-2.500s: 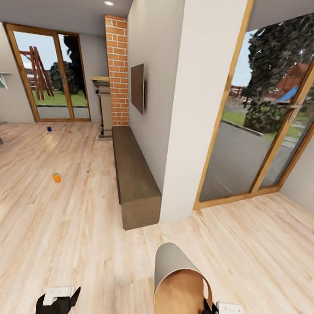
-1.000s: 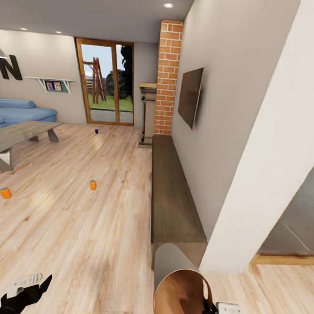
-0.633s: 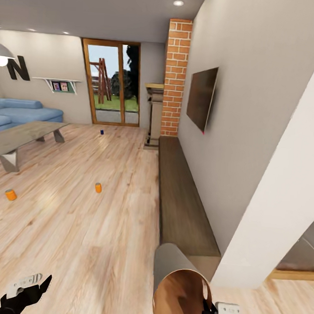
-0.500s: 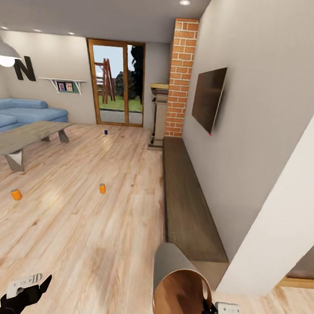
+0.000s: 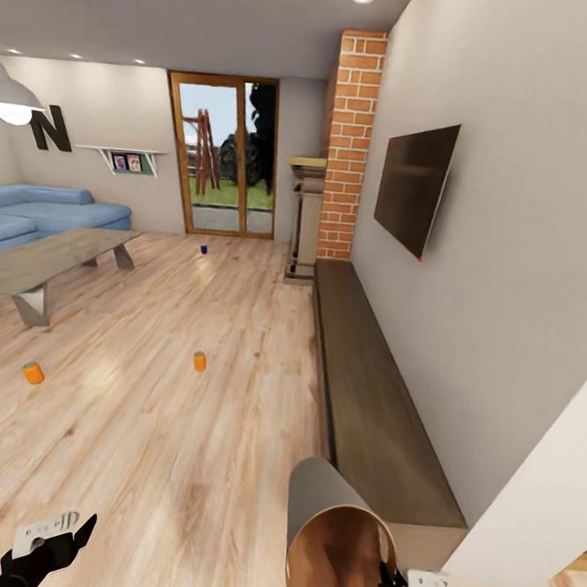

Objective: Put the three can of soda from the living room inside the tash can in the kitchen.

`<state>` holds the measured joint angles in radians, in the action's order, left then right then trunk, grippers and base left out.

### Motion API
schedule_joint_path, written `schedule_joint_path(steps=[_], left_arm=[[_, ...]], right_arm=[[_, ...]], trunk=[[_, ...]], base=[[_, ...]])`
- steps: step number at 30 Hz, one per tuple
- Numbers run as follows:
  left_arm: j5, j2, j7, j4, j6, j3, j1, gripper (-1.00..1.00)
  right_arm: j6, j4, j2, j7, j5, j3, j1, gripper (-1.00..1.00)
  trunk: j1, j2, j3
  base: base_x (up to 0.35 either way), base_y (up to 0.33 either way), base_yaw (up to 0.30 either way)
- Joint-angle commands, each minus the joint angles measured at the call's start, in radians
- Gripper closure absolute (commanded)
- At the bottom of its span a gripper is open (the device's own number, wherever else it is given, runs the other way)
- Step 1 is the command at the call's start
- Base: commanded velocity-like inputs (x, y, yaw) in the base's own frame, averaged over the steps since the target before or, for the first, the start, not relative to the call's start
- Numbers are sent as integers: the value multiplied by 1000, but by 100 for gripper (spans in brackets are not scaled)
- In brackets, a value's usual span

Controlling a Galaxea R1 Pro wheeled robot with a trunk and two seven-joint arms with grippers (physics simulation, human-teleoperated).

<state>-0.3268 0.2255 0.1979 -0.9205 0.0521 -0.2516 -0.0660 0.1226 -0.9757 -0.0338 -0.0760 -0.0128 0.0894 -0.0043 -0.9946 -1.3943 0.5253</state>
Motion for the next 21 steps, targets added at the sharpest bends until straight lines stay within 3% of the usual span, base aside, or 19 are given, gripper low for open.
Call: schedule_joint_path(steps=[1,7,21], left_arm=[[0,0,0,0,0,0,0,-100],[0,-1,0,0,0,0,0,-100],[0,-4,0,-1,1,0,0,-100]], right_arm=[[0,-1,0,-7,2,0,0,100],[0,0,-2,-7,1,-1,0,100],[0,2,-3,-7,1,0,0,100]], trunk=[[0,0,0],[0,0,1],[0,0,9]], base=[[254,201,1],[254,201,77],[252,201,212]])
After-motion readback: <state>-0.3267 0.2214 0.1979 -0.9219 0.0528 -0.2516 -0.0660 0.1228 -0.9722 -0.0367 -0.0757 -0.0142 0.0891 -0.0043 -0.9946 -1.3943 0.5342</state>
